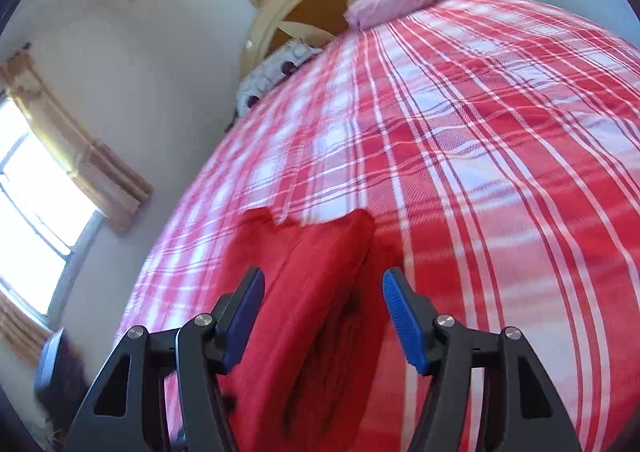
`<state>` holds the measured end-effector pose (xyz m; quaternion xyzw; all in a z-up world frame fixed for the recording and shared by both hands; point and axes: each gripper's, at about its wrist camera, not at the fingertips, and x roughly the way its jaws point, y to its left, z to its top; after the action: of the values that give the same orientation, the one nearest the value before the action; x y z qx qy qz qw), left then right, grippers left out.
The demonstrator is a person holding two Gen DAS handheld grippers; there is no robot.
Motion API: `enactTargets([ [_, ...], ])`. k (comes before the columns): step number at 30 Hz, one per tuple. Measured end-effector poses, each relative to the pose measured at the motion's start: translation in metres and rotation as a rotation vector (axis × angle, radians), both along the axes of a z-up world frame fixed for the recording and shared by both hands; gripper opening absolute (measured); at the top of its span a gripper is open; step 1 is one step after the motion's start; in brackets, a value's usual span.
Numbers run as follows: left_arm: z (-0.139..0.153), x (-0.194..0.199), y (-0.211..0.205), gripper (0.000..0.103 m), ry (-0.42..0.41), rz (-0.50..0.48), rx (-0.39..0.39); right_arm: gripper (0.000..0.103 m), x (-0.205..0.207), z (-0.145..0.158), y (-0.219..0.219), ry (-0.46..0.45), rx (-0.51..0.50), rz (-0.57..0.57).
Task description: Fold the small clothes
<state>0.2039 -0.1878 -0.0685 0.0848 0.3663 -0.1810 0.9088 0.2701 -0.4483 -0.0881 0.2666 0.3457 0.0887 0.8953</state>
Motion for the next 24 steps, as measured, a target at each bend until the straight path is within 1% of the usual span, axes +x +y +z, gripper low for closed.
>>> enactTargets([
  [2,-0.002,-0.002,0.0,0.082,-0.002,0.006,-0.004,0.061,0.025,-0.008,0.011,0.037,-0.029,0.069],
  [3,-0.002,-0.002,-0.001,0.082,-0.007,0.007,-0.004,0.05,0.034,-0.012,0.016,0.052,-0.042,0.108],
  [4,-0.003,-0.003,-0.002,0.082,-0.014,0.004,0.002,0.024,0.038,-0.015,0.022,0.068,-0.058,0.134],
  [5,-0.003,-0.003,-0.004,0.082,-0.02,0.002,0.007,0.019,0.042,-0.018,0.03,0.091,-0.107,0.154],
  [7,-0.004,-0.001,-0.007,0.082,-0.029,-0.003,0.011,0.016,0.038,-0.017,0.038,0.075,-0.173,0.166],
  [8,-0.004,0.0,-0.008,0.082,-0.027,-0.002,0.005,0.015,0.034,-0.013,0.038,0.055,-0.187,0.158],
  [11,-0.002,0.0,-0.013,0.082,-0.022,0.003,-0.031,0.013,0.021,0.004,0.019,-0.027,-0.152,0.113],
  [13,-0.001,0.0,-0.018,0.082,-0.027,0.004,-0.04,0.006,0.019,0.01,0.011,-0.04,-0.184,0.086],
  [14,-0.001,-0.001,-0.022,0.082,-0.036,0.001,-0.037,0.006,0.021,0.009,0.006,-0.036,-0.195,0.068],
  [16,-0.003,-0.002,-0.031,0.082,-0.068,-0.009,-0.007,0.006,0.029,-0.001,-0.001,-0.014,-0.161,0.061],
  [17,-0.005,-0.003,-0.036,0.082,-0.086,-0.006,0.017,0.006,0.034,-0.01,0.0,0.012,-0.172,0.059],
  [19,-0.008,-0.002,-0.041,0.082,-0.095,-0.003,0.036,0.006,0.044,-0.031,0.006,0.068,-0.226,0.066],
  [20,-0.01,-0.002,-0.043,0.082,-0.094,-0.001,0.045,0.006,0.046,-0.04,0.007,0.073,-0.227,0.066],
  [22,-0.013,-0.001,-0.046,0.082,-0.09,-0.006,0.06,0.006,0.045,-0.046,-0.004,0.062,-0.159,0.052],
  [24,-0.012,0.001,-0.044,0.082,-0.081,-0.012,0.048,0.007,0.044,-0.05,-0.013,0.065,-0.111,0.038],
])
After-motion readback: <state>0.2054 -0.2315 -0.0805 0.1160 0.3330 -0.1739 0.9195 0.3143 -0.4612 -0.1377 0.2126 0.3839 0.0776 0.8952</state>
